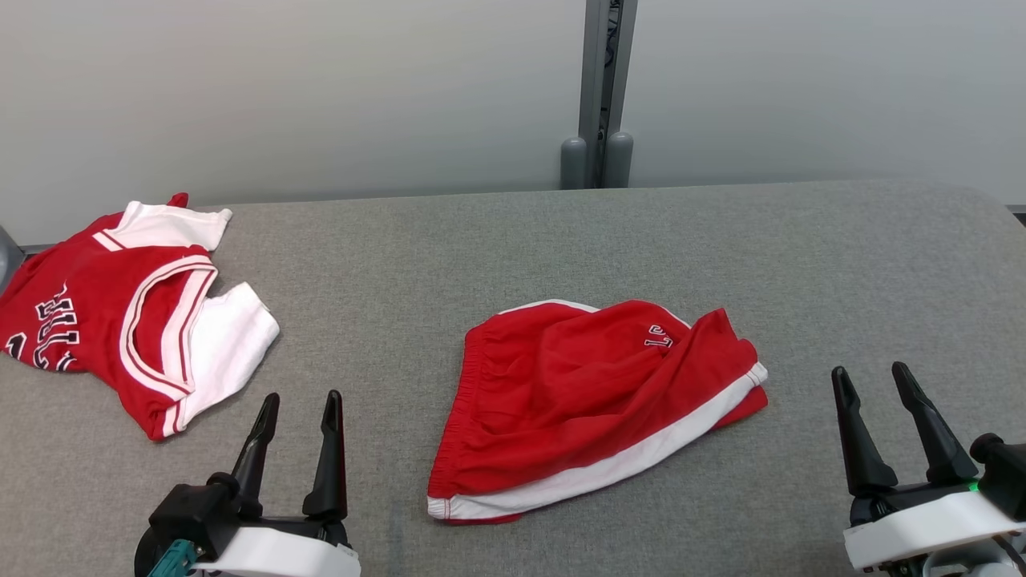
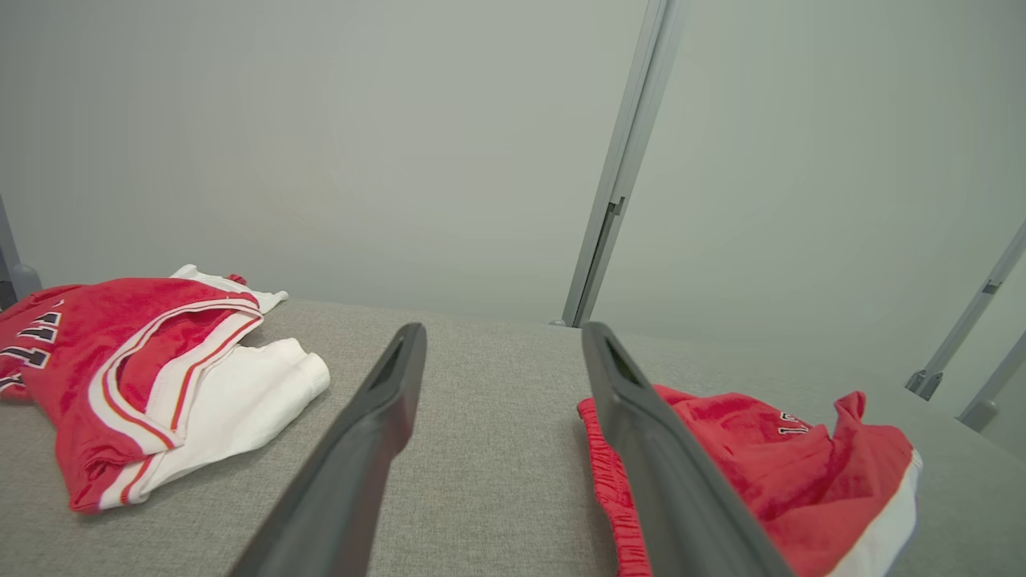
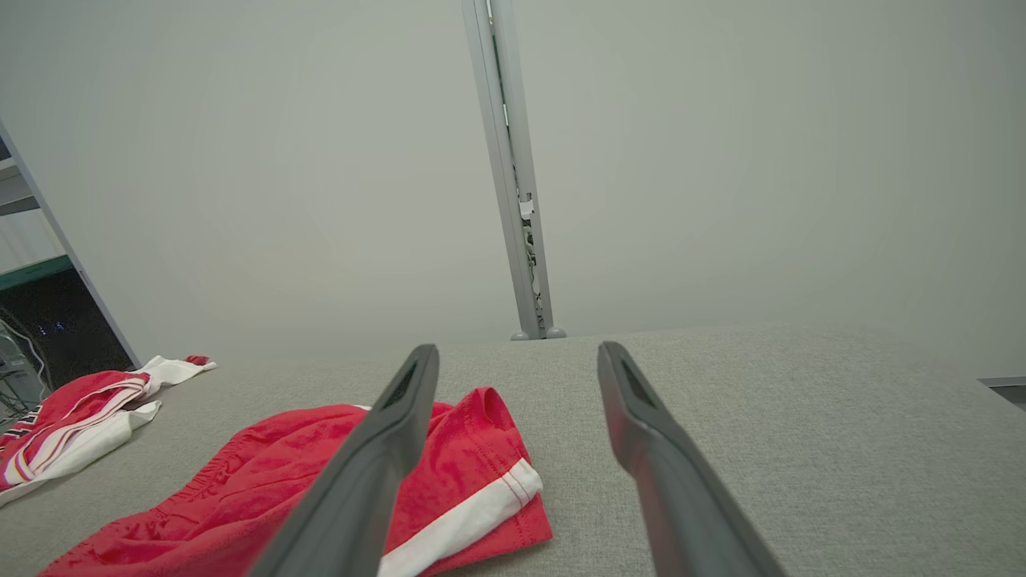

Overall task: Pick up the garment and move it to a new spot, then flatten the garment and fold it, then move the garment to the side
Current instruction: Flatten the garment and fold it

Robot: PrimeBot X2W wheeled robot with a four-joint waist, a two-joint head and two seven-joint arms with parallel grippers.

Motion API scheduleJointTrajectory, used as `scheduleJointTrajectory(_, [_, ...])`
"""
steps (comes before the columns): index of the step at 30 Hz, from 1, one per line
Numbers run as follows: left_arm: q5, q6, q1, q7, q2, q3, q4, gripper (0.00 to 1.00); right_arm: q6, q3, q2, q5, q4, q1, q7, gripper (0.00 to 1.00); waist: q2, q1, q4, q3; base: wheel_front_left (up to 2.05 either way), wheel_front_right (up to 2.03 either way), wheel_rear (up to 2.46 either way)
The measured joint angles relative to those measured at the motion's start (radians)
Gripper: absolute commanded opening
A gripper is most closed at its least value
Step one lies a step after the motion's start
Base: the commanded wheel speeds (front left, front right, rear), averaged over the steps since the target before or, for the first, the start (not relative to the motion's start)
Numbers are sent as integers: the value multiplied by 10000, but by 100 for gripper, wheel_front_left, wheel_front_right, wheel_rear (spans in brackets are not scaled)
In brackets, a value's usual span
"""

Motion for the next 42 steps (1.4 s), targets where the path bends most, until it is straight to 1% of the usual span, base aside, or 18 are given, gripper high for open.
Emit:
scheduleJointTrajectory(7, [2,2,0,0,0,4,-2,100,0,48,6,-4,6,0,0,100,0,0,-31,9,0,0,0])
scheduleJointTrajectory(10, [-2,0,0,0,2,-12,23,100,0,339,-81,8,17,-17,0,100,0,0,-53,19,0,0,0])
scheduleJointTrajectory(14, [-29,-134,-5,-2,-2,-163,215,100,0,853,-479,155,380,-314,0,100,0,-1,-99,20,0,0,0])
scheduleJointTrajectory(17, [-134,-270,-9,10,-10,-418,872,100,0,1409,-940,395,938,-723,-2,100,0,0,-109,-3,0,0,0])
scheduleJointTrajectory(20, [-236,-368,-76,491,-2,-706,1371,100,0,1929,-1333,761,1795,-1194,301,100,0,0,-58,-34,0,0,0])
scheduleJointTrajectory(25, [-238,-485,-306,1308,-2,-1131,1641,100,0,2761,-1816,1538,2915,-2143,1018,100,0,0,126,39,0,0,0])
scheduleJointTrajectory(27, [-238,-499,-360,1484,12,-1214,1676,100,0,2930,-1896,1712,3093,-2338,1150,100,0,-1,163,87,0,0,0])
scheduleJointTrajectory(34, [-188,-587,-765,2274,88,-1647,1641,100,0,4665,-2418,2895,4046,-3780,2201,100,0,0,458,671,0,0,0])
scheduleJointTrajectory(37, [-192,-617,-842,2541,88,-1783,1630,100,0,5375,-2596,3246,4324,-4190,2339,100,0,0,640,876,0,0,0])
scheduleJointTrajectory(42, [-240,-709,-848,3129,151,-2059,1699,100,0,6161,-2805,3852,4759,-4674,2268,100,0,0,838,1010,0,0,0])
